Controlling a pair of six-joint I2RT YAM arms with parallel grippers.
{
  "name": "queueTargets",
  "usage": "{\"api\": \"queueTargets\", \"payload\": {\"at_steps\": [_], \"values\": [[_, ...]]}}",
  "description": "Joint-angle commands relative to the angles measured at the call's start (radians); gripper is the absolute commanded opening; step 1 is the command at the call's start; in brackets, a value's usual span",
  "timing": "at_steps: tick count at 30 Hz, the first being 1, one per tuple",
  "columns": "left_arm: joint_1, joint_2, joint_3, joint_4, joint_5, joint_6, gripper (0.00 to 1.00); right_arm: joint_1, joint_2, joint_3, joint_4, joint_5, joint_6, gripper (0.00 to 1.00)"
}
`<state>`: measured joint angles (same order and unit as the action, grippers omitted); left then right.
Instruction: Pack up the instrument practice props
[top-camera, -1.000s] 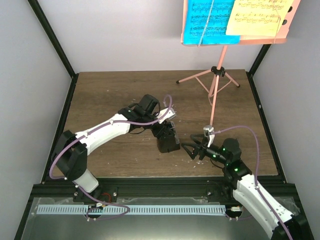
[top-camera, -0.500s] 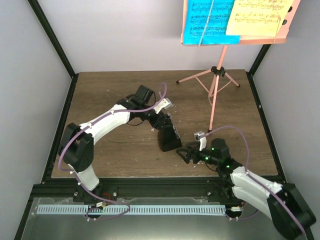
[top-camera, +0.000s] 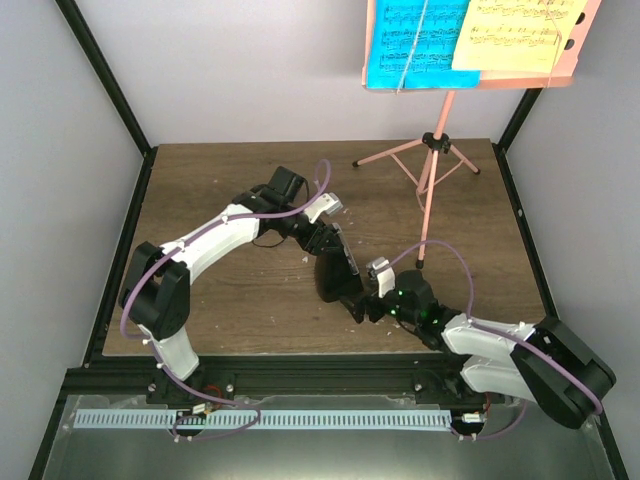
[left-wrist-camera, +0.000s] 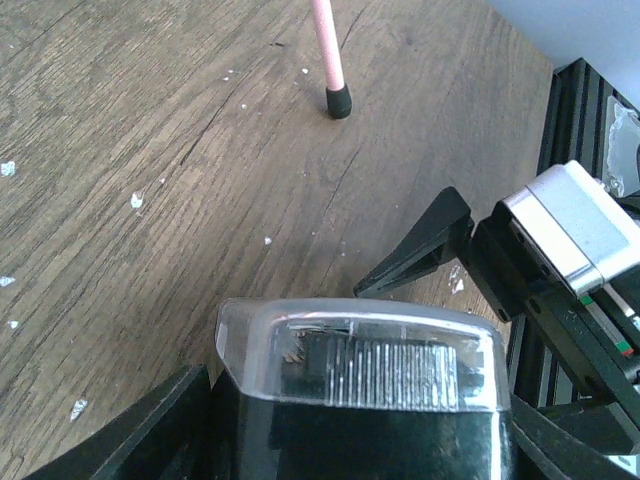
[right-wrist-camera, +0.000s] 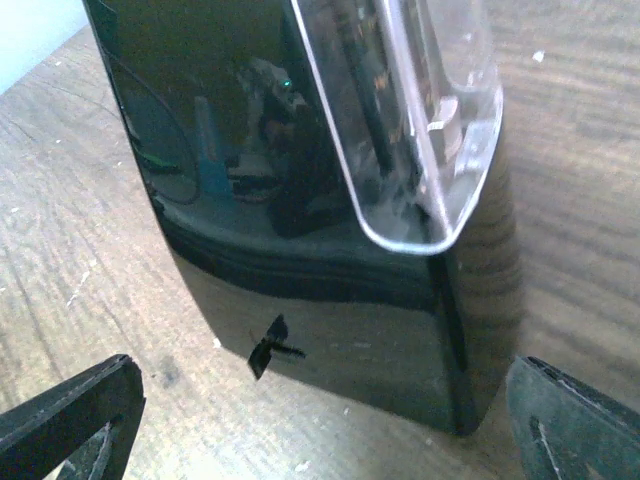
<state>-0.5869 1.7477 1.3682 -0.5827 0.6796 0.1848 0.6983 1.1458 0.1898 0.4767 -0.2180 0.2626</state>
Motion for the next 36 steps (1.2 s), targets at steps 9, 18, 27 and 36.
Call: {"api": "queueTargets", "payload": {"at_steps": [9, 18, 27, 36], "values": [[0.004, 0.023, 0.006, -0.066, -0.003, -0.006, 0.41, 0.071, 0.147, 0.114, 0.014, 0.087, -0.152, 1.0], [0.005, 0.024, 0.005, -0.064, -0.003, -0.009, 0.4, 0.127, 0.233, 0.169, -0.037, 0.222, -0.163, 1.0], [0.005, 0.023, 0.005, -0.062, -0.012, -0.016, 0.4, 0.133, 0.235, 0.167, -0.035, 0.218, -0.159, 0.99], [0.004, 0.022, 0.004, -0.062, -0.011, -0.018, 0.39, 0.135, 0.234, 0.169, -0.045, 0.237, -0.155, 0.91]]}}
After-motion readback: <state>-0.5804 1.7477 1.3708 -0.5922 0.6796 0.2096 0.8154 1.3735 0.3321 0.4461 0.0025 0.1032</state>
